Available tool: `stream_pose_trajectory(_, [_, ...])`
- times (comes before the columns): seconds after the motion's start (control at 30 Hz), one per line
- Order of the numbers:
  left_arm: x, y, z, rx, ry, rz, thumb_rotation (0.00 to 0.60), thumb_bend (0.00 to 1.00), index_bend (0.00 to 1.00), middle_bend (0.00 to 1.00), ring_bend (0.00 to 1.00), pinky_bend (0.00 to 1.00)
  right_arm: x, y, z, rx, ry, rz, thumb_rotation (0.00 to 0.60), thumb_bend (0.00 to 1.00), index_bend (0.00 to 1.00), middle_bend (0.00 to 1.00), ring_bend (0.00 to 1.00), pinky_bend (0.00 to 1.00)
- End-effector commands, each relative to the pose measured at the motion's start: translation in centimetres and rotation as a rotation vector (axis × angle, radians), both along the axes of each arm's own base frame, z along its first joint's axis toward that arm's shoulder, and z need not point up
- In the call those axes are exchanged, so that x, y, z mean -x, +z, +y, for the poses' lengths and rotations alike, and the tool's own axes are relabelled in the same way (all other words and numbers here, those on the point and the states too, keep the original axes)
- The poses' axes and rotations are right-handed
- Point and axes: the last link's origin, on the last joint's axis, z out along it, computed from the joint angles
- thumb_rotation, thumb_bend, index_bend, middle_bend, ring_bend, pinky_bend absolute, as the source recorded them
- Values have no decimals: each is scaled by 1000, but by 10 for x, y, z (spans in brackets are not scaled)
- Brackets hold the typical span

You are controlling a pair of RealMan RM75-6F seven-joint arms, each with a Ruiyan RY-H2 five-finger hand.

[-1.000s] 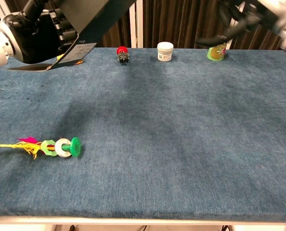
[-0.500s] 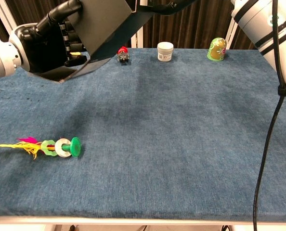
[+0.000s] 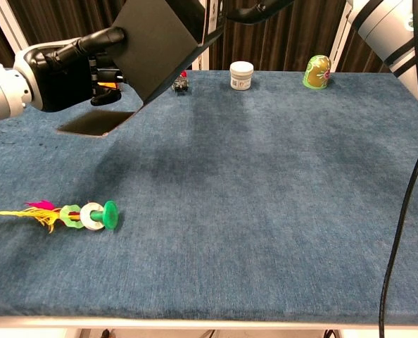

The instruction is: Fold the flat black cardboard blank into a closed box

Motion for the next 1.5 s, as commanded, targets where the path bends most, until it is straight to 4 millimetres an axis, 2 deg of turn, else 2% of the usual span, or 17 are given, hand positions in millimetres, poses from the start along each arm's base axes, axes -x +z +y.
stream_pose_trajectory(0.03, [1, -3, 1, -10, 0, 18, 455, 58, 305, 307, 511, 854, -4, -1, 1, 27, 12, 7, 600, 59, 31, 166, 747, 1000])
stream_pose_trajectory(0.4, [4, -6, 4, -84, -43, 137, 457, 57, 305, 307, 512, 854, -13, -15, 2, 82, 61, 56, 600, 60, 30, 179, 751, 1000])
stream_pose_trajectory(0.67, [5, -7, 3, -83, -36, 148, 456, 56, 306, 307, 511, 854, -3, -6, -1, 65, 22, 21, 600, 59, 29, 182, 751, 1000])
stream_pose_trajectory(0.83, [3, -9, 4, -90, -56, 174, 459, 57, 306, 305, 511, 854, -6, -18, 1, 55, 51, 99, 600, 59, 32, 194, 754, 1000])
stream_pose_trajectory(0.97, [2, -11, 4, -98, -75, 205, 456, 57, 306, 303, 511, 854, -5, -27, 3, 63, 87, 150, 600, 68, 114, 241, 765, 1000])
stream_pose_trajectory(1.17, [6, -17, 4, -128, -114, 286, 458, 57, 307, 300, 509, 854, 2, -36, 6, 74, 123, 188, 600, 83, 365, 387, 792, 1000])
stream_pose_trajectory(1.27, [7, -21, 4, -156, -147, 336, 452, 57, 308, 300, 509, 854, 8, -43, 9, 70, 136, 237, 600, 82, 448, 431, 794, 1000])
stream_pose_trajectory(1.5, [6, -39, 5, -238, -236, 473, 457, 57, 309, 300, 509, 854, 26, -62, 17, 61, 160, 321, 600, 82, 475, 434, 794, 1000])
